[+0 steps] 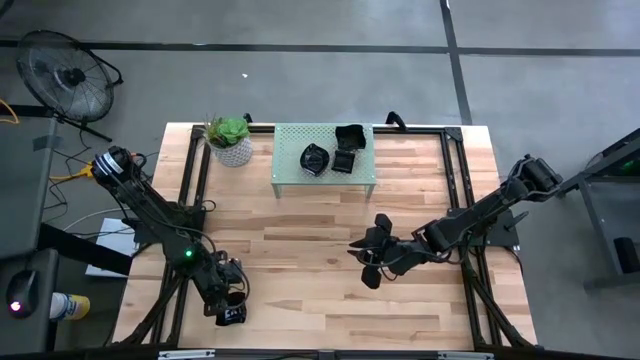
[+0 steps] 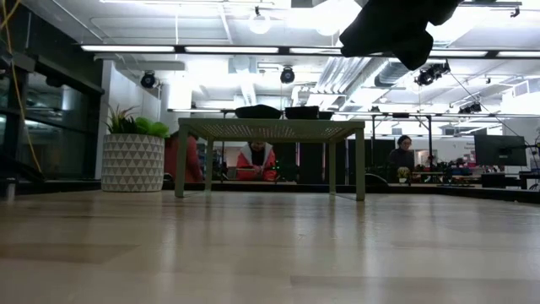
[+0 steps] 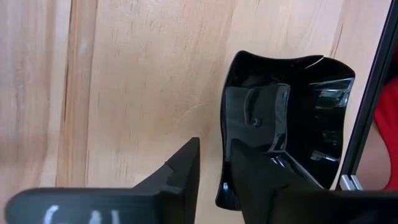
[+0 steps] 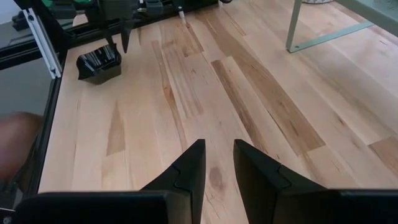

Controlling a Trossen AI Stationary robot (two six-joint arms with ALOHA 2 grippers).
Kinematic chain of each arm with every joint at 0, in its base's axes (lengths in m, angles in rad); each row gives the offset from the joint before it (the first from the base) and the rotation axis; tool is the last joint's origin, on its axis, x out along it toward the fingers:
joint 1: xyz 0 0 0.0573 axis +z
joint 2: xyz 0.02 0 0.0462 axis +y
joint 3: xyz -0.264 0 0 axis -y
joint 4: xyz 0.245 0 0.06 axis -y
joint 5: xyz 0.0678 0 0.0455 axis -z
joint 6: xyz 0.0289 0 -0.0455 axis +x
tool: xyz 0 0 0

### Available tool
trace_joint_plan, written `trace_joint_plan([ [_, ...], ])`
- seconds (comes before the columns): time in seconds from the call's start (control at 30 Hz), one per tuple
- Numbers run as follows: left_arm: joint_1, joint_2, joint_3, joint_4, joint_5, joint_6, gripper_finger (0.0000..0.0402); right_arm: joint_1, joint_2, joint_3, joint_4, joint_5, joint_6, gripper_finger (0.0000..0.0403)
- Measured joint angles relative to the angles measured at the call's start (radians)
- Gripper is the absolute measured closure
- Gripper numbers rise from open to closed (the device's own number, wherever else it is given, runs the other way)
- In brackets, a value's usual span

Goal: Pick & Place Mini shaped plates
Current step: Stack the distorted square plate on top of the distorted square plate on the shelf

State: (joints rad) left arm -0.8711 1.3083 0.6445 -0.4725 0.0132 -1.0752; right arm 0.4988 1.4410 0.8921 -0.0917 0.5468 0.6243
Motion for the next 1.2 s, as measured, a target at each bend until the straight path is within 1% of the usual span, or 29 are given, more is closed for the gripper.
trace_joint_plan([
  [0.5, 0.000, 0.000, 0.000, 0.005, 0.012, 0.032, 0.0398, 0.000, 0.000, 0.000, 0.000, -0.001, 0.004, 0.0324],
  [0.67, 0.000, 0.000, 0.000, 0.005, 0.022, 0.041, 0.0400, 0.000, 0.000, 0.000, 0.000, -0.001, 0.004, 0.0324],
  [0.83, 0.000, -0.001, 0.000, 0.005, 0.000, 0.060, 0.0401, 0.000, 0.000, 0.000, 0.000, -0.001, 0.004, 0.0324],
  [1.2, 0.000, -0.001, 0.000, 0.013, -0.005, 0.058, 0.0401, 0.000, 0.000, 0.001, 0.000, -0.018, 0.008, 0.0324],
])
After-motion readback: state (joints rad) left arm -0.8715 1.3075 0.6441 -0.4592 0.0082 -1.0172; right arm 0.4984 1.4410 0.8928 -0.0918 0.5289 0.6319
